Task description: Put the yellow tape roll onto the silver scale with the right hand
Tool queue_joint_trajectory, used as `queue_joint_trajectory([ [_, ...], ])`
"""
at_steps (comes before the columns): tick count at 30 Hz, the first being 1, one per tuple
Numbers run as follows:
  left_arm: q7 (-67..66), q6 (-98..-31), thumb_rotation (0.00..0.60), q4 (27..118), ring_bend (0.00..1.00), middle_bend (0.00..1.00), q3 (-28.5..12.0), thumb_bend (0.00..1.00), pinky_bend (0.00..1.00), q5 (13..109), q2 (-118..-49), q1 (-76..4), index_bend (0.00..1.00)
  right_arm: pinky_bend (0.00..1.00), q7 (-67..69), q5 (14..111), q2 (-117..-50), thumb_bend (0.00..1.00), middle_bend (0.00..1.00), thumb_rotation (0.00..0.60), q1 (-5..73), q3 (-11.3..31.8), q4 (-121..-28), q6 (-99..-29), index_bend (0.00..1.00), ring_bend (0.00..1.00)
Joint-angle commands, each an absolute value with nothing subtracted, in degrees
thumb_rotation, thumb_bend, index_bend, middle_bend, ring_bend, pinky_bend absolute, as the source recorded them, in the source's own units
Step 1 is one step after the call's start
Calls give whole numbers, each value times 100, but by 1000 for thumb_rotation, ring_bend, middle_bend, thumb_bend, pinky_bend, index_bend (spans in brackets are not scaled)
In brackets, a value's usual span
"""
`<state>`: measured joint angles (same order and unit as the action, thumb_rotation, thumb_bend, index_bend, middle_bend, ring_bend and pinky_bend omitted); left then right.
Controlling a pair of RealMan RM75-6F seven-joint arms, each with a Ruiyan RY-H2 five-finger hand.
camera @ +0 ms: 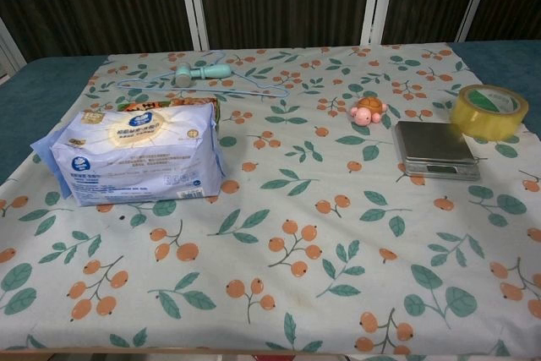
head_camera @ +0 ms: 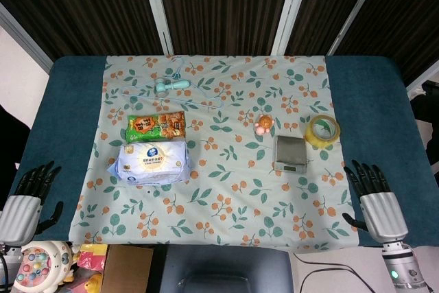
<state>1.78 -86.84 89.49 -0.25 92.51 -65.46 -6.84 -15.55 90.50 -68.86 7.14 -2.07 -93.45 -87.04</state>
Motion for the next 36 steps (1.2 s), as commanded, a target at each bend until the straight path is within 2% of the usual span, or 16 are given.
queue_joint_trajectory([
  [1, 176, -8696, 600, 8942, 0, 0, -9, 449, 96, 9251, -6531, -664, 0, 0, -1606, 9224, -7008, 242, 0, 600, 822, -165, -9214, -8613, 14, 0],
  [4, 226, -8707, 600, 8956, 0, 0, -5, 449, 97, 9258, -6523, -660, 0, 0, -1738, 9311, -7218, 264, 0, 600, 1047, -38, -9021, -8380, 104, 0],
  [8, 320, -8702, 600, 8950, 0, 0, 2, 449, 97, 9253, -6491, -657, 0, 0, -1987, 9254, -7413, 451, 0, 600, 1587, 159, -8845, -7596, 243, 0],
  [10, 369, -8711, 600, 8945, 0, 0, 10, 449, 97, 9265, -6474, -653, 0, 0, -2248, 9150, -7585, 507, 0, 600, 1891, 258, -8658, -7114, 296, 0],
  [15, 437, -8726, 600, 8920, 0, 0, 26, 448, 97, 9274, -6438, -638, 0, 0, -2848, 8611, -8107, 569, 0, 600, 2383, 507, -8109, -6250, 368, 0],
  [19, 519, -8769, 600, 8913, 0, 0, -9, 454, 96, 9190, -6394, -601, 0, 0, -3048, 8170, -8525, 600, 0, 600, 2702, 670, -7655, -5734, 398, 0],
  [22, 540, -8802, 600, 8929, 0, 0, -4, 456, 97, 9211, -6372, -586, 0, 0, -3086, 8044, -8714, 606, 0, 600, 2828, 697, -7488, -5602, 399, 0],
  [36, 538, -8808, 600, 8932, 0, 0, 6, 454, 97, 9239, -6366, -575, 0, 0, -3045, 7939, -8849, 606, 0, 600, 2913, 502, -7365, -5636, 410, 0],
])
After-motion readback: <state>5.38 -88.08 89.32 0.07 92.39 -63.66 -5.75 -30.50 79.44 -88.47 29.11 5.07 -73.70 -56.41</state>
